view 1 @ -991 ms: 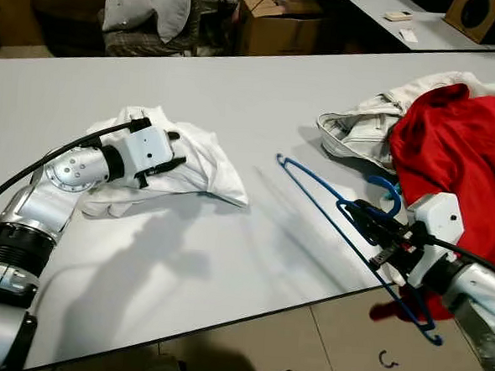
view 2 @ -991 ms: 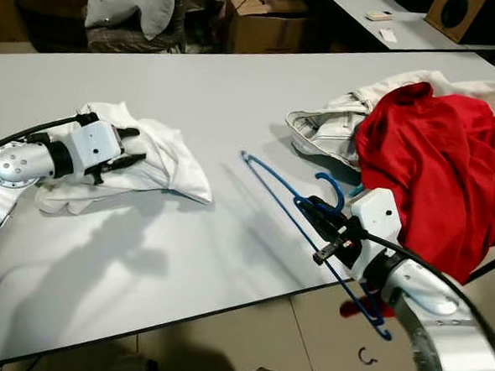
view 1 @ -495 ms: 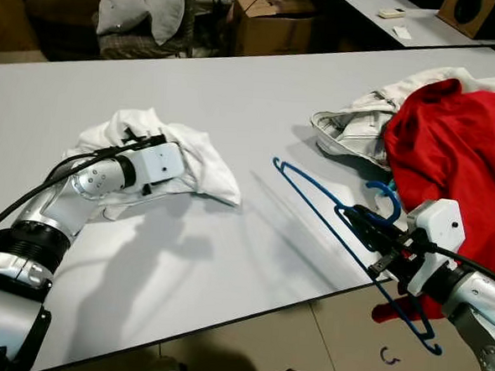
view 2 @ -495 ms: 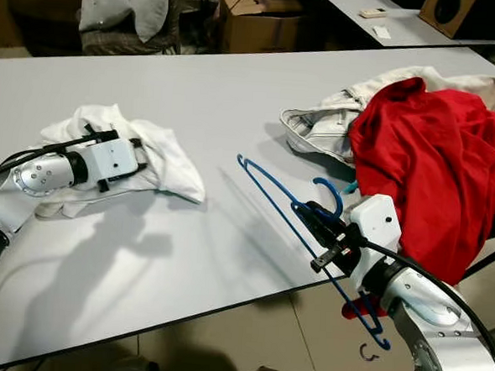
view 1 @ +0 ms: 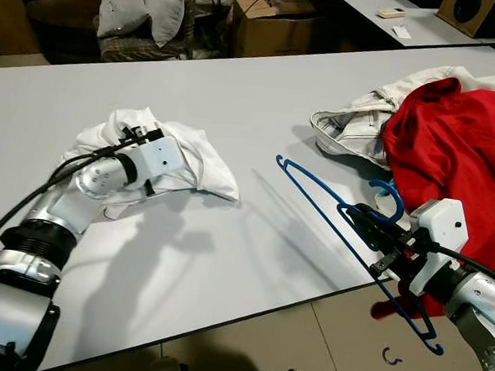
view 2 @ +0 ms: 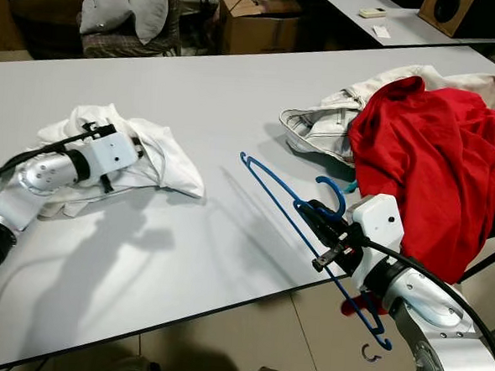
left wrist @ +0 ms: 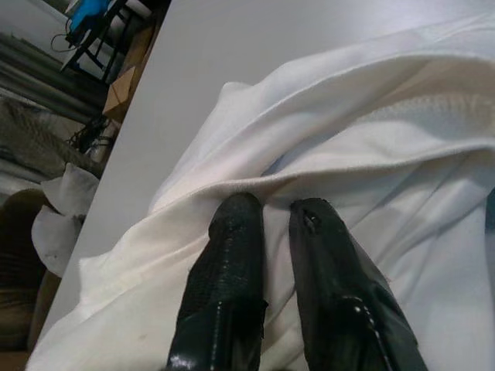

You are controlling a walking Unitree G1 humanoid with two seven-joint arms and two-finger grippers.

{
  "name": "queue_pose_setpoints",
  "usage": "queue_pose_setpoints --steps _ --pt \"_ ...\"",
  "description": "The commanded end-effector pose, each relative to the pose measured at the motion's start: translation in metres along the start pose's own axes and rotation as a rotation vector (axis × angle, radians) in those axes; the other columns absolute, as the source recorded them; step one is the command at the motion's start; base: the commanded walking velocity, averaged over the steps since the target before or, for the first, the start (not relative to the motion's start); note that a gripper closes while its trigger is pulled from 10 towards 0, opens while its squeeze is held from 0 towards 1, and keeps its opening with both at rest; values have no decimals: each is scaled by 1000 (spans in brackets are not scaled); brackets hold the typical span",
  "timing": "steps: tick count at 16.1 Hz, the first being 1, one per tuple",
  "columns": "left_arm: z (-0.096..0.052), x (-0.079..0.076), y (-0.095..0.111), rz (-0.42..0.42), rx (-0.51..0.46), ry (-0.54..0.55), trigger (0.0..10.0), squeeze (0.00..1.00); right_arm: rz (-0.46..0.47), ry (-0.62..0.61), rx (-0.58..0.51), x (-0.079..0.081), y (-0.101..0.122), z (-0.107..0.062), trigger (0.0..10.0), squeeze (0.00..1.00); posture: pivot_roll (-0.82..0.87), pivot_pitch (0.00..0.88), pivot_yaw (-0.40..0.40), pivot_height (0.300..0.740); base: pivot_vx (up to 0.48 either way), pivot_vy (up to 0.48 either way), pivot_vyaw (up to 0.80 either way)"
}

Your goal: Hang hanger

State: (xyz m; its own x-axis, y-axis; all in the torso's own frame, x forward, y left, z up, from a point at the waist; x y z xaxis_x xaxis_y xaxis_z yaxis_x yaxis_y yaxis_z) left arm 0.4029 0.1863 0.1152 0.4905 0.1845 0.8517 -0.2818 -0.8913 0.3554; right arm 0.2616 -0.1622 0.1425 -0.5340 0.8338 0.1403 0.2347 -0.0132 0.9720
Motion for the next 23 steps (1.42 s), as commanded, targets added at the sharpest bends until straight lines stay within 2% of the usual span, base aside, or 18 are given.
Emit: queue_pose_setpoints --steps 1,4,7,8,10,12,13,14,15,17,18,20,21,23 --pt "2 7 2 -2 -1 18 0 0 -18 -13 -12 -4 5 -2 10000 0 -182 0 5 740 0 0 0" --pt "3 5 -5 -5 45 23 0 0 -18 -14 -8 -3 4 -3 10000 0 -184 0 8 740 0 0 0" --pt "3 16 -10 -42 69 90 0 0 -16 -9 -8 -1 3 -2 10000 0 -184 0 10 740 0 0 0" --pt "3 26 -7 -110 49 153 0 0 -17 -8 -10 -1 3 -2 10000 0 -185 0 11 740 0 0 0" --pt "3 61 13 -286 -60 327 0 0 -21 -1 -11 0 4 -4 10000 0 -186 0 14 740 0 0 0" --pt "-3 93 28 -383 -145 474 0 0 -19 34 -18 5 6 -5 10000 0 -188 0 18 740 0 0 0" --pt "-6 104 31 -401 -165 521 0 0 -18 45 -20 7 6 -6 10000 0 -189 0 19 740 0 0 0" --pt "-14 127 37 -417 -200 618 0 0 -14 65 -23 11 7 -6 10000 0 -191 0 22 740 0 0 0" --pt "-30 157 40 -444 -235 755 0 0 -13 79 -26 14 7 -6 10000 0 -193 0 26 740 0 0 0" --pt "-66 204 42 -508 -306 990 0 0 -2 109 -42 22 9 -5 10000 0 -194 0 29 740 0 0 0" --pt "-78 218 45 -483 -318 1049 0 0 5 133 -48 28 10 -4 10000 0 -192 0 33 740 0 0 0" --pt "-74 221 50 -438 -312 1003 0 0 33 179 -55 36 12 -3 10000 0 -186 0 33 740 0 0 0" --pt "-65 216 53 -381 -284 946 0 0 34 219 -43 42 11 -5 10000 0 -184 0 34 740 0 0 0" --pt "-72 218 54 -358 -290 1029 0 0 16 167 -53 32 12 -3 10000 0 -184 0 35 740 0 0 0"
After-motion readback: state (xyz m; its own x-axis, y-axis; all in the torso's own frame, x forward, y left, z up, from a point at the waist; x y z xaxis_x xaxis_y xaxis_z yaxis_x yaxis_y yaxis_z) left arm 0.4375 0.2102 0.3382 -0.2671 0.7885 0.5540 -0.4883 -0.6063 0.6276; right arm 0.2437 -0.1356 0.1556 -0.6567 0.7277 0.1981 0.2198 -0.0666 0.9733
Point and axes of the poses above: a point about 5 cm out from each wrist's last joint towards the gripper, its own z axis pointing out of the wrist towards the gripper, its own y axis along the axis of the wrist's last joint, x = y × z, the point moved 6 cm from there along z, pointing out of the wrist towards the gripper, and after that the axes turned 14 degrees about z, right-handed, at the moved point
